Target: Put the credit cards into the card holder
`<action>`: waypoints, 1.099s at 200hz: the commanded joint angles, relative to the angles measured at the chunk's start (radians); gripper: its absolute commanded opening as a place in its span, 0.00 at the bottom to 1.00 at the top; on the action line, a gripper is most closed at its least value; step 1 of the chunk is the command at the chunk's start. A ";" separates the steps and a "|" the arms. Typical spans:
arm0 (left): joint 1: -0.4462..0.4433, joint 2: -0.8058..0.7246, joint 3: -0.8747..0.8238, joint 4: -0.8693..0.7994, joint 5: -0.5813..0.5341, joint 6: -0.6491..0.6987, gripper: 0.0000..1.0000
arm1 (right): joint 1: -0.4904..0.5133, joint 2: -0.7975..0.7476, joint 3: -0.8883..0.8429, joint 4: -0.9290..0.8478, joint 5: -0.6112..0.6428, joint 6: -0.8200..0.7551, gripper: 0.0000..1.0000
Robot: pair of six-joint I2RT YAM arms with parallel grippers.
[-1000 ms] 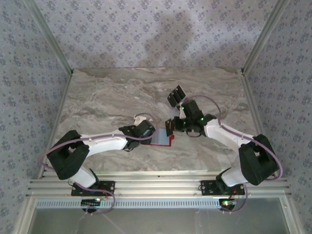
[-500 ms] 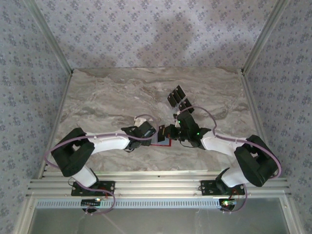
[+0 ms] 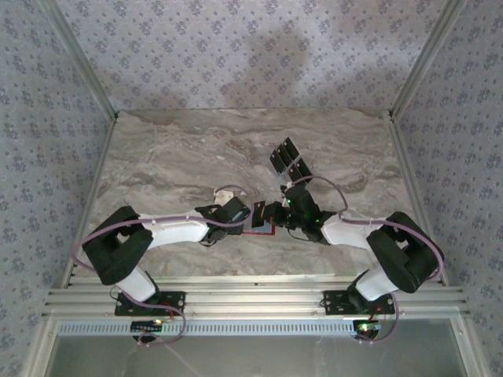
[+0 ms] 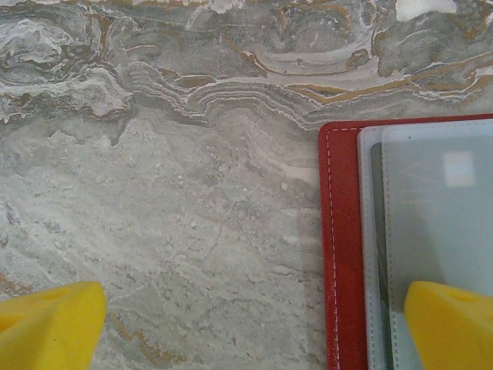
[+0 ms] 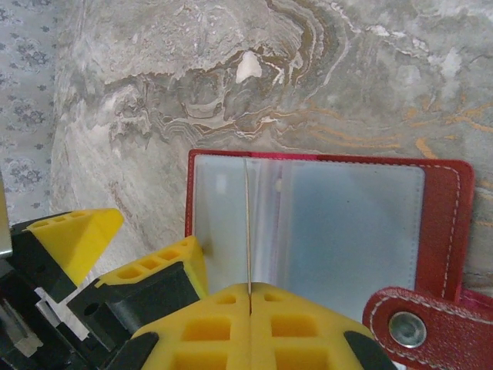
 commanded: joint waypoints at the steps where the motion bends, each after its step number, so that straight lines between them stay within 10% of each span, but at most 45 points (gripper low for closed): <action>1: 0.005 -0.002 -0.030 -0.049 -0.017 -0.011 1.00 | -0.007 0.016 -0.019 0.064 0.008 0.025 0.00; 220: 0.005 0.002 -0.040 -0.039 -0.014 -0.016 1.00 | -0.075 0.189 -0.120 0.418 -0.162 0.142 0.00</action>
